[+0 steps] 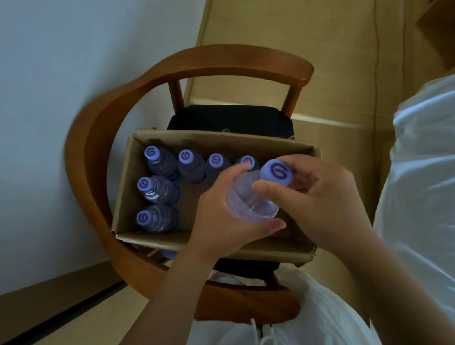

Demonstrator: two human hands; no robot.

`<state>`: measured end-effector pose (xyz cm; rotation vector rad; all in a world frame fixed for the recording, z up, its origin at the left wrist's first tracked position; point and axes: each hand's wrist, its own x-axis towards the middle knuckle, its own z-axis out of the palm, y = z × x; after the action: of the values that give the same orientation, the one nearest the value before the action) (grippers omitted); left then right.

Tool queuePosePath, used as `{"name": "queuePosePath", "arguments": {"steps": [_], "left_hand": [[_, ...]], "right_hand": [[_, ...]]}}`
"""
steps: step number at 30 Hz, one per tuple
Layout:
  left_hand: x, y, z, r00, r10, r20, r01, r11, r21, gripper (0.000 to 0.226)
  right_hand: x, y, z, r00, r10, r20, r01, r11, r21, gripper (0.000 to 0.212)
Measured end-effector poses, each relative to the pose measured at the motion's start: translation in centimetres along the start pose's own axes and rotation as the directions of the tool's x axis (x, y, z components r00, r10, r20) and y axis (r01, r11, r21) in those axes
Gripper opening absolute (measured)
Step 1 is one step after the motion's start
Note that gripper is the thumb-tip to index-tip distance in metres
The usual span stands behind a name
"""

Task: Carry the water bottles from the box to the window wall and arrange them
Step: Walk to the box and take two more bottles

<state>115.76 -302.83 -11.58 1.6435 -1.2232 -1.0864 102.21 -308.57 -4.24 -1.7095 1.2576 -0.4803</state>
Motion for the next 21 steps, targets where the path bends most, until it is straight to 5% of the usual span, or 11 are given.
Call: {"name": "queuePosePath", "arguments": {"steps": [5,8,13,18,21], "left_hand": [[-1.6,-0.8,-1.2,0.986,-0.071,-0.153,0.066,0.997,-0.034,0.062],[-2.5,-2.2,-2.3,0.921,-0.200,-0.335,0.162,0.977,-0.137,0.047],[-3.3,-3.5,-5.2,0.869,-0.288,-0.402,0.228,0.955,-0.191,0.049],[-3.4,-4.6,-6.0,0.841,-0.383,-0.383,0.280,0.913,-0.297,0.079],[-3.5,-6.2,-6.0,0.841,-0.392,-0.373,0.323,0.917,-0.234,0.047]], "right_hand": [[1.1,-1.0,1.5,0.993,-0.013,0.121,-0.013,0.977,0.214,0.032],[2.8,2.0,3.0,0.989,0.041,0.140,-0.090,0.928,0.362,0.021],[7.7,11.4,8.1,0.878,0.479,0.000,-0.478,0.877,0.039,0.059],[10.7,15.1,13.4,0.864,0.496,-0.084,-0.489,0.868,0.090,0.060],[12.4,16.2,15.4,0.818,0.566,-0.106,-0.542,0.819,0.187,0.067]]}}
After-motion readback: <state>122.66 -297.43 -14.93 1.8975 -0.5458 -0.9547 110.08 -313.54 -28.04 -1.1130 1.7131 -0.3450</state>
